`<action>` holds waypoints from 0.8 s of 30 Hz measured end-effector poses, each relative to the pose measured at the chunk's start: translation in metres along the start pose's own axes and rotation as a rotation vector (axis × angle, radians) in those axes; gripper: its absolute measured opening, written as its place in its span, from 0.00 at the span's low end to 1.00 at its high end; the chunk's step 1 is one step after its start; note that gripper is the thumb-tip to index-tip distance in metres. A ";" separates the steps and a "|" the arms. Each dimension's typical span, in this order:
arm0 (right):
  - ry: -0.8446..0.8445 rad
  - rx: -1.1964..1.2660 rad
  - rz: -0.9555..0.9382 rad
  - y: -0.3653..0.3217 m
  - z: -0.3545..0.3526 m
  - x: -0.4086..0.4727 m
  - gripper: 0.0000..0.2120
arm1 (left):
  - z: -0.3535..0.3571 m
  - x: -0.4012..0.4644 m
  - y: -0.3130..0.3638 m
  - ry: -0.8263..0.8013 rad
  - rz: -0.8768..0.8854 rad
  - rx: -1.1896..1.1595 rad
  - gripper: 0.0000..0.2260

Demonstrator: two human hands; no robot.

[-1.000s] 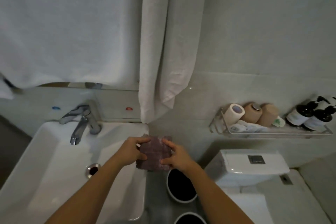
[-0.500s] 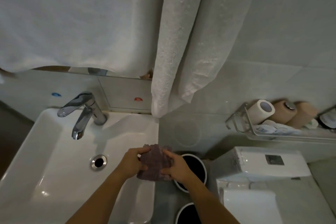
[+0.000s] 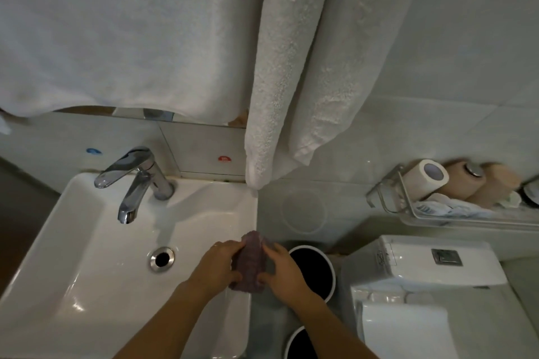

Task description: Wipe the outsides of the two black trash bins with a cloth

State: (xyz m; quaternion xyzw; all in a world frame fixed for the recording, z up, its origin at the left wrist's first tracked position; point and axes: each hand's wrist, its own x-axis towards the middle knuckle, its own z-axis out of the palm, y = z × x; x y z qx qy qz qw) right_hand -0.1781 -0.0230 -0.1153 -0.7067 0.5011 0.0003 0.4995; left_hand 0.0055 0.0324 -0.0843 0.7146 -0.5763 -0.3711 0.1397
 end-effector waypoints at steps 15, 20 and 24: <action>-0.021 -0.179 -0.019 0.000 0.001 0.009 0.33 | 0.002 0.003 0.005 -0.010 0.004 0.044 0.25; -0.052 -0.372 0.042 -0.010 -0.015 0.004 0.29 | -0.016 0.010 0.020 -0.130 0.020 0.322 0.22; 0.024 -0.426 0.068 -0.013 -0.041 -0.011 0.28 | -0.031 0.019 0.057 -0.099 -0.024 0.692 0.23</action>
